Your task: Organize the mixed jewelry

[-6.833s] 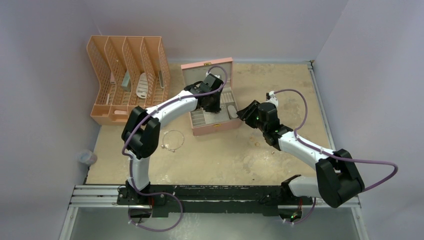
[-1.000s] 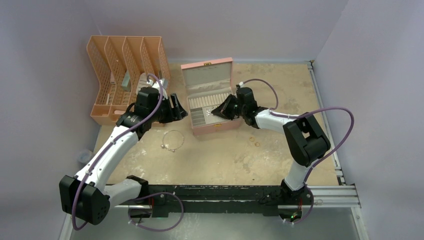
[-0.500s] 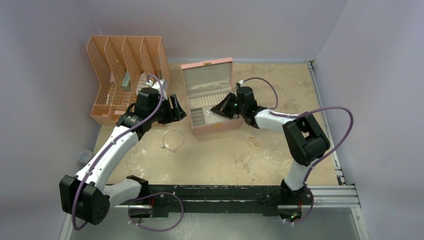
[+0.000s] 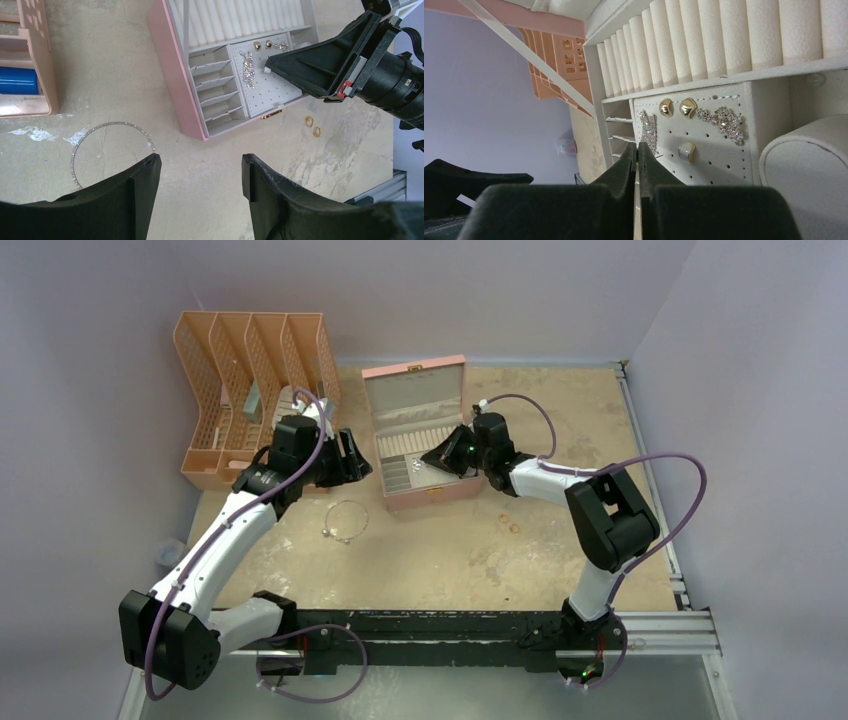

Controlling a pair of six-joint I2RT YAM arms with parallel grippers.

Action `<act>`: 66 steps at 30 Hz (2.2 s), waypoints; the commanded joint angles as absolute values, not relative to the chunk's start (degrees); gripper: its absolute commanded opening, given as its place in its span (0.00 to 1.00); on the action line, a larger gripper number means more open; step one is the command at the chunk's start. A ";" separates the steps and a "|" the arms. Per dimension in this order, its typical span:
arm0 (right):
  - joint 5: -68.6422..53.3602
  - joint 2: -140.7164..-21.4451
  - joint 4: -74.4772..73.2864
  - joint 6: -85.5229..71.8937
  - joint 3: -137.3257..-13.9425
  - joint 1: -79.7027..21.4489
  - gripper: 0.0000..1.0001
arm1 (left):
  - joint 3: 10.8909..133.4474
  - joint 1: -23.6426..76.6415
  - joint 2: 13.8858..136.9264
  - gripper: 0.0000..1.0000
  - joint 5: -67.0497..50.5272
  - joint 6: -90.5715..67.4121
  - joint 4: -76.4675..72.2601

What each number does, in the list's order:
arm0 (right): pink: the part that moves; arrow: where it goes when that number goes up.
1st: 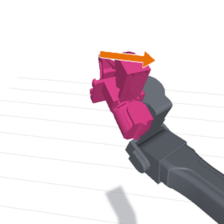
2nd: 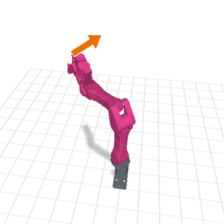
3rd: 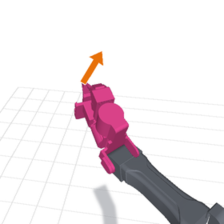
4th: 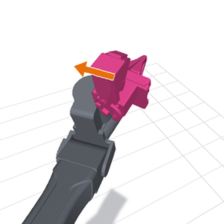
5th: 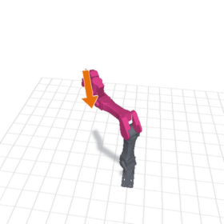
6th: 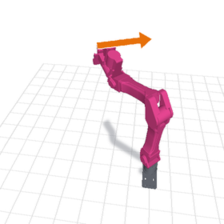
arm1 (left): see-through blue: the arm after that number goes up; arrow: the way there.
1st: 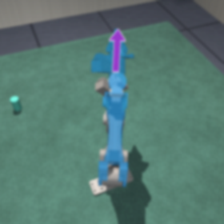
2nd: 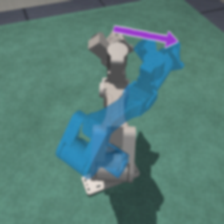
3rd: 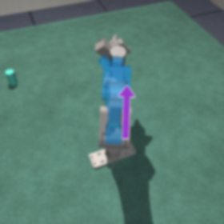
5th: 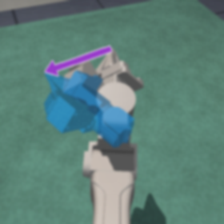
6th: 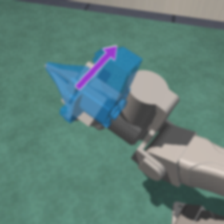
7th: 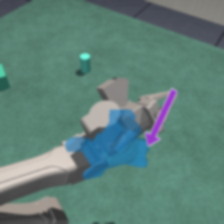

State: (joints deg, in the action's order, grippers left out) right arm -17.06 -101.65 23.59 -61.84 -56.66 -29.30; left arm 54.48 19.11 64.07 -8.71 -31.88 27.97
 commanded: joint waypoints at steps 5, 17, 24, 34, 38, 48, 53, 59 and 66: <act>-16.87 -102.66 26.21 -61.27 -56.73 -29.67 0.00 | 54.23 18.46 64.07 0.60 -8.88 -31.20 26.28; -16.03 -102.87 25.15 -61.43 -56.11 -29.62 0.00 | 54.14 18.46 64.07 0.60 -8.79 -31.28 26.28; -15.47 -100.93 25.04 -62.03 -54.64 -29.63 0.00 | 54.19 18.37 64.00 0.60 -8.76 -31.29 26.42; -16.21 -100.18 26.01 -62.75 -53.44 -29.66 0.00 | 54.04 18.37 63.64 0.60 -8.44 -31.38 26.46; -16.77 -100.53 26.23 -62.73 -53.60 -29.62 0.00 | 53.90 18.35 63.68 0.60 -8.33 -31.38 26.46; -15.71 -101.58 25.48 -62.16 -54.05 -29.62 0.00 | 53.89 18.37 63.70 0.60 -8.17 -31.46 26.46; -13.13 -101.43 23.56 -60.61 -54.28 -29.67 0.00 | 53.90 18.37 63.68 0.60 -8.17 -31.46 26.46; -12.31 -102.06 22.72 -59.83 -55.52 -29.62 0.00 | 53.81 18.37 63.72 0.60 -8.09 -31.55 26.46; -9.81 -99.79 21.64 -60.03 -55.16 -29.37 0.00 | 53.85 18.37 63.66 0.60 -7.95 -31.68 26.46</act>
State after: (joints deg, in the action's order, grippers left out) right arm -14.63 -102.13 26.00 -62.02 -54.43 -29.85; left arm 53.82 18.76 64.29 -8.58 -31.90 27.97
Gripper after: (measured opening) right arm 0.007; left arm 0.602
